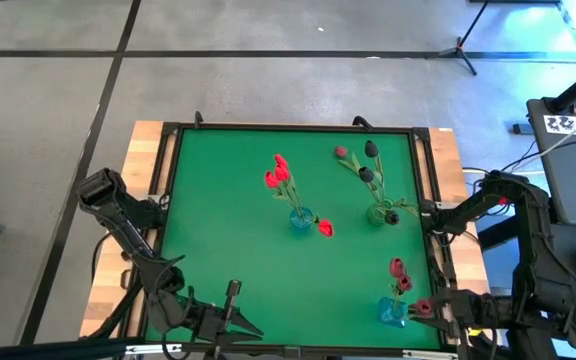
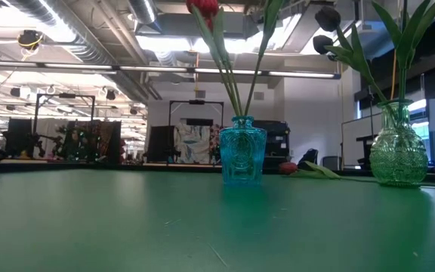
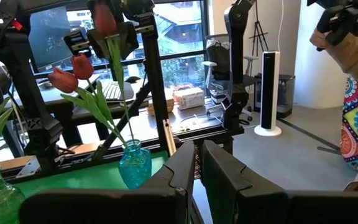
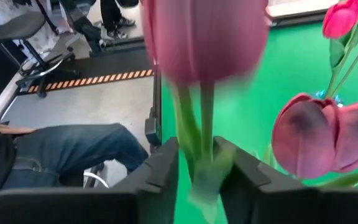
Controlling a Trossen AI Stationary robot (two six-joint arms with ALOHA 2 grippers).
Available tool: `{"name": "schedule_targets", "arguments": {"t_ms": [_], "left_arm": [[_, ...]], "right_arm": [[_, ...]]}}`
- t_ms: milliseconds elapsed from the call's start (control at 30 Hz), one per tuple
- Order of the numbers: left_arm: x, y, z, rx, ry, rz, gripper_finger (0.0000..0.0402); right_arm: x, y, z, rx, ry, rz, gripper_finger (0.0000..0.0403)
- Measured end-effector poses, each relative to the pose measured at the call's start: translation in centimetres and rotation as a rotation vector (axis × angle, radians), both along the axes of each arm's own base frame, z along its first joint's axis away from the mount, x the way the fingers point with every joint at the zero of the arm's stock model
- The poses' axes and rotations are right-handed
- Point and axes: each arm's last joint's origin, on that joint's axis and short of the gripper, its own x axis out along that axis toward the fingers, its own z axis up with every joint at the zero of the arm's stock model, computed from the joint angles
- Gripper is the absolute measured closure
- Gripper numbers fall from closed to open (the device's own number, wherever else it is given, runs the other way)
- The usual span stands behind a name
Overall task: Sort flowers into vase by color
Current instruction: Put the dark red flower in the bottom blue vase
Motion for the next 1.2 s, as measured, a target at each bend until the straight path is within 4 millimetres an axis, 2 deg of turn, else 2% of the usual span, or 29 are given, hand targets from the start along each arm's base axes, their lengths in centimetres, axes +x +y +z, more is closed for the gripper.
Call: {"name": "schedule_targets", "arguments": {"t_ms": [167, 333, 667, 800, 933, 1067, 1133, 1200], "left_arm": [[0.0, 0.0, 0.0, -0.007, 0.002, -0.010, 0.0373], [0.0, 0.0, -0.1, -0.052, 0.019, 0.016, 0.0368], [0.0, 0.3, -0.6, -0.068, 0.064, 0.079, 0.0327], [0.1, 0.6, -0.5, -0.098, 0.050, 0.185, 0.0308], [0.2, 0.7, -0.5, -0.114, 0.048, 0.227, 0.0282], [0.3, 1.4, 0.1, -0.167, 0.043, 0.260, 0.0259], [0.2, 2.1, 1.0, -0.200, 0.033, 0.272, 0.0251], [0.0, 2.7, 1.8, -0.212, 0.030, 0.277, 0.0248]], "right_arm": [[0.5, -0.1, -0.1, 0.008, 0.034, -0.003, 0.0255], [0.9, -0.5, 0.0, 0.016, 0.069, 0.003, 0.0225], [0.7, -0.8, 0.7, 0.026, 0.087, 0.019, 0.0219], [0.6, -0.9, 0.7, 0.060, 0.132, 0.031, 0.0211], [1.0, -2.2, 1.4, 0.154, 0.223, 0.009, 0.0189], [1.3, -3.7, 2.1, 0.299, 0.442, 0.042, 0.0164], [1.5, -5.1, 3.1, 0.405, 0.546, 0.065, 0.0157], [1.5, -6.5, 4.6, 0.497, 0.555, 0.069, 0.0155]]}}
